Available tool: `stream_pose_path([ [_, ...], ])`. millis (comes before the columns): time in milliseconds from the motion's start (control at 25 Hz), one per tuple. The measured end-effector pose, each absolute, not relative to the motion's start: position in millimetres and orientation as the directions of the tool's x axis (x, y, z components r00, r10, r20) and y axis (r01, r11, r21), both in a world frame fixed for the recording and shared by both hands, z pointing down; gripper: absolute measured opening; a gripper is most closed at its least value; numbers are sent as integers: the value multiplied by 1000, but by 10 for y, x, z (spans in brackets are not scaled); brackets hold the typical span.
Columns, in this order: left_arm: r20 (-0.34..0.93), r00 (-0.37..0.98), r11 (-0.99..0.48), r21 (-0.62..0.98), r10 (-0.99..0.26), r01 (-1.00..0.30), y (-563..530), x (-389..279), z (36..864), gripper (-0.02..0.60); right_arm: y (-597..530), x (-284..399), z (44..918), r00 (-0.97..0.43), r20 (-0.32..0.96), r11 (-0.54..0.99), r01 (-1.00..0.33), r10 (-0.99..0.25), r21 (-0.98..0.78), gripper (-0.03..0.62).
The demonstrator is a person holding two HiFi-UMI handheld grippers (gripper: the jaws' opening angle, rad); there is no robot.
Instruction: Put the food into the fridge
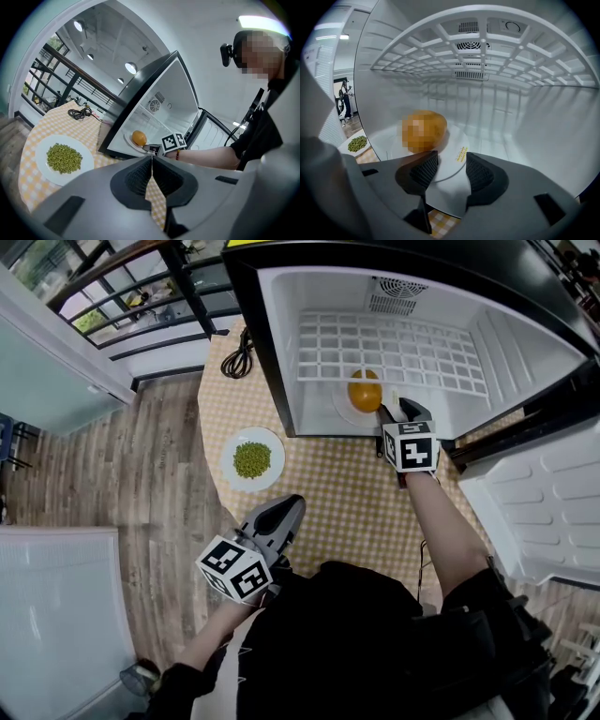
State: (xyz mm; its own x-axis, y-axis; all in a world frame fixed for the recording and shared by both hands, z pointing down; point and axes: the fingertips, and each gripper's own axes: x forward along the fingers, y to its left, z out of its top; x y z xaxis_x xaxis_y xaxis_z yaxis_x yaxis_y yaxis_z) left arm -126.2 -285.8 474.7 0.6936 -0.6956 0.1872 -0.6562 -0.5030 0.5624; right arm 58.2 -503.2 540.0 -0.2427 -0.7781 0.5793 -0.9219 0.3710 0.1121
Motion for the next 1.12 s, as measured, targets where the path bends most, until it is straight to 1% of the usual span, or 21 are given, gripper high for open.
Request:
stream_pose_path([
  [280, 182, 668, -480, 565, -721, -672, -2876, -1202, 4763, 18, -5004, 580, 5370, -270, 552, 404, -905, -789, 136, 186],
  [440, 193, 640, -462, 544, -744, -700, -2831, -1183, 4714, 18, -4994, 552, 5337, -297, 513, 413, -902, -805, 126, 186],
  [600, 204, 619, -448, 526, -758, -723, -2740, -1141, 4684, 18, -4999, 652, 5312, -306, 484, 386, -920, -820, 73, 186],
  [760, 223, 591, -421, 515, -775, -747, -2689, -1184, 4669, 18, -4985, 648, 5271, -308, 473, 386, -919, -826, 76, 186],
  [960, 235, 590, -424, 500, -773, -755, -2652, -1190, 4634, 18, -4939, 761, 5240, -286, 441, 338, -940, -851, 42, 186],
  [1080, 238, 593, -431, 492, -769, -757, -2632, -1193, 4596, 18, -4895, 793, 5164, -289, 414, 322, -947, -863, 11, 178],
  [1120, 237, 595, -435, 489, -768, -756, -2626, -1201, 4581, 18, -4868, 795, 5131, -291, 405, 320, -947, -867, 6, 154],
])
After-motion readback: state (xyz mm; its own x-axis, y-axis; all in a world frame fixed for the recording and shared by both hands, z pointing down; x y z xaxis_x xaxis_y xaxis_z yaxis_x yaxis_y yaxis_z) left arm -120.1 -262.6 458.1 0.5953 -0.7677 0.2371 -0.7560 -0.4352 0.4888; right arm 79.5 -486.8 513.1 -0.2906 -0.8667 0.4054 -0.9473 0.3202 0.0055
